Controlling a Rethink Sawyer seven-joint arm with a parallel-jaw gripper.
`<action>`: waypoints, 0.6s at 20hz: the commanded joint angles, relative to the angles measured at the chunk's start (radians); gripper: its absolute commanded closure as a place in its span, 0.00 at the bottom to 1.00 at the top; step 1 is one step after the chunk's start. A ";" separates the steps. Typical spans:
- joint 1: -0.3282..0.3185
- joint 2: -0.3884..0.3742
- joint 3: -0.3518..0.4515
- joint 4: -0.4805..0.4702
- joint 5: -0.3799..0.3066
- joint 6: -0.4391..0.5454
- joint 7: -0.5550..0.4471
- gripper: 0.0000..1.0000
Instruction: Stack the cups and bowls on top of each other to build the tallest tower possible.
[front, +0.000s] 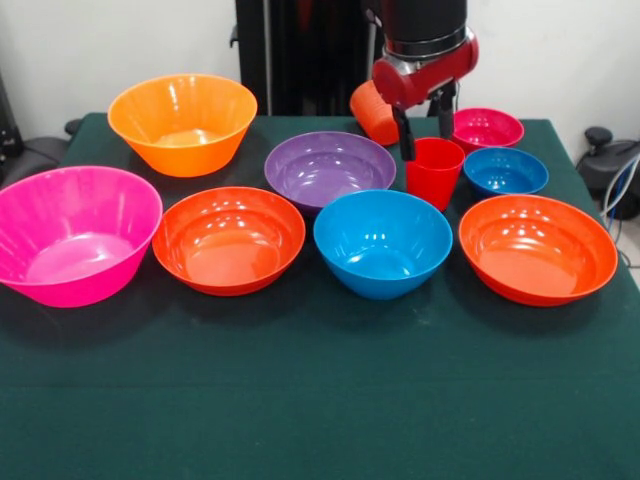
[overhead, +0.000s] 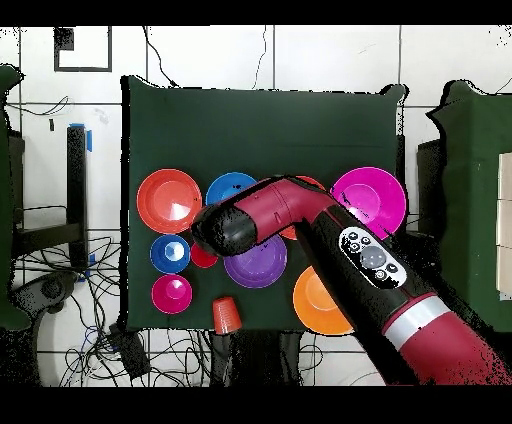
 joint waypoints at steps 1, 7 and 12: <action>0.024 0.094 -0.061 -0.113 -0.066 0.041 -0.126 0.00; 0.024 0.142 -0.077 -0.160 -0.092 0.017 -0.134 0.00; 0.037 0.190 -0.093 -0.216 -0.104 0.032 -0.130 0.00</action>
